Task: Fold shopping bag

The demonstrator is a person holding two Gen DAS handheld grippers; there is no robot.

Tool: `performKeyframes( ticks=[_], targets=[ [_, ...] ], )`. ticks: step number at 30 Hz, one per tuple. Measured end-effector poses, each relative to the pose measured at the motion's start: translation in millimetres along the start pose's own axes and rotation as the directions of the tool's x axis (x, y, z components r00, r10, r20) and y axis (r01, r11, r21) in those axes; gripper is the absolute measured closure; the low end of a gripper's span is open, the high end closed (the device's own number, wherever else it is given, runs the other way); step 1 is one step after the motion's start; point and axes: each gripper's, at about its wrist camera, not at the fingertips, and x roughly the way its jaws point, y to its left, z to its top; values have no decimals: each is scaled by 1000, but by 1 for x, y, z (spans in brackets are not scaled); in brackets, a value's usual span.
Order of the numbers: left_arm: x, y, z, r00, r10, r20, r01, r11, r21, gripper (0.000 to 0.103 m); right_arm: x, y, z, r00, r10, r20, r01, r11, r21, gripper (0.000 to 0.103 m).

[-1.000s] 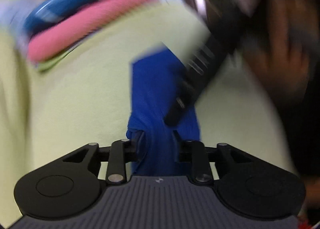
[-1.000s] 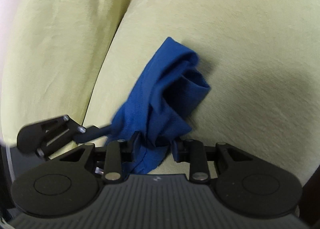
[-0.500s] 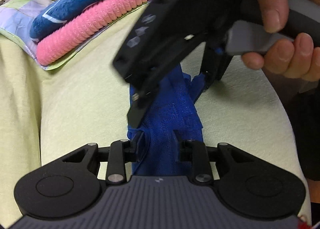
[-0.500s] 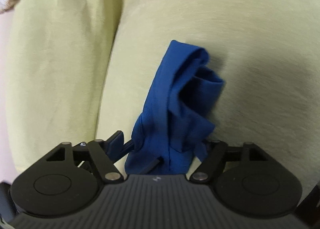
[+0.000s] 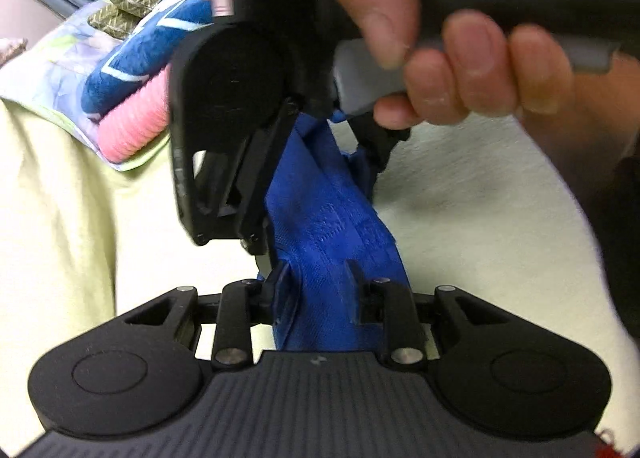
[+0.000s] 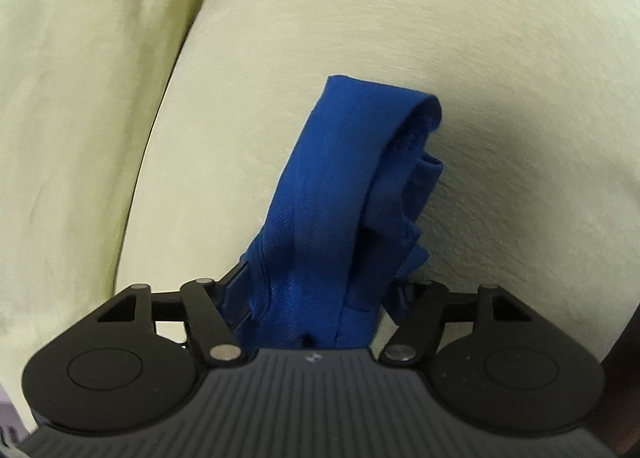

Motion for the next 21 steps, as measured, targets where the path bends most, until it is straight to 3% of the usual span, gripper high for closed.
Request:
performKeyframes(
  ticks=[7,9,12,21],
  targets=[
    [-19,26,-27,998,-68,-5,65,970,-236,67,0,12,-11,998,21,64,-7,977,-215,44],
    [-21,31,-33,996,-87,7,85,949,-304,67,-2,16,-20,994,35,102,-2,952,-307,47],
    [-15,28,-30,990,-123,71,141,902,-408,67,-6,12,-21,992,68,103,-28,937,-349,51],
    [11,9,41,989,-134,54,145,928,-344,65,-31,-28,-7,990,84,116,-45,950,-309,54]
  ],
)
